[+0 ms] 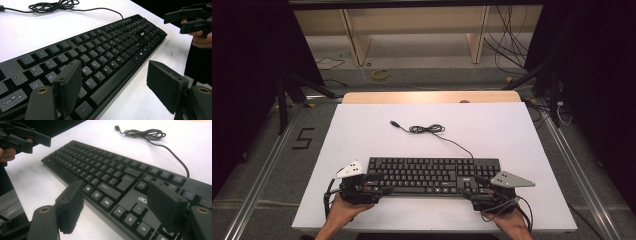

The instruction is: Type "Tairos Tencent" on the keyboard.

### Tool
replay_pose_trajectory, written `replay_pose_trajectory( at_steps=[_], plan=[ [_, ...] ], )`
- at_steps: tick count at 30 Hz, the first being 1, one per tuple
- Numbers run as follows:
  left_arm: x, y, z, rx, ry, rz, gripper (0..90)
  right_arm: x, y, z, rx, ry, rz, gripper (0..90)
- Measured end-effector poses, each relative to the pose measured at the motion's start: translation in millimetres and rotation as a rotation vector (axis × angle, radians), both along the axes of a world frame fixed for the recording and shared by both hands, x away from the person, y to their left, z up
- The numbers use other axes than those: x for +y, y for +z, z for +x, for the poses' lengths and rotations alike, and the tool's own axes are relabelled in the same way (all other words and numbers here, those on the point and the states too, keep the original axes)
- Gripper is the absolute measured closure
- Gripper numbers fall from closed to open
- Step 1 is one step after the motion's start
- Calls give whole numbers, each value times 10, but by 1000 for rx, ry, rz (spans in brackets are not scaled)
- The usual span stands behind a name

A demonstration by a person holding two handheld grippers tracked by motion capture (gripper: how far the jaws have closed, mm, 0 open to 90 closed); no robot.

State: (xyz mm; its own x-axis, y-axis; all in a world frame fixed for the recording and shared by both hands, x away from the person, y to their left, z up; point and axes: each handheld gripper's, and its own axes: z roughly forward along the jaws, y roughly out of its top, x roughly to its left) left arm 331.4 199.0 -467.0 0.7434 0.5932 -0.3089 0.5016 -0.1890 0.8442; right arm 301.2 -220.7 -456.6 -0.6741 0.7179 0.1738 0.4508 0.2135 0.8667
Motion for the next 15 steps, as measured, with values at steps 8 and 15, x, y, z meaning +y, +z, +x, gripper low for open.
replay_pose_trajectory(
  at_steps=[8, 15],
  plan=[
    [-3, -3, 3, 2, 5, -2, 279, 35, 30, 16, 1, 4, 7, 291],
    [13, -12, 23, 6, 19, -1, 279, 132, 84, 63, 6, 27, 11, 272]
  ],
)
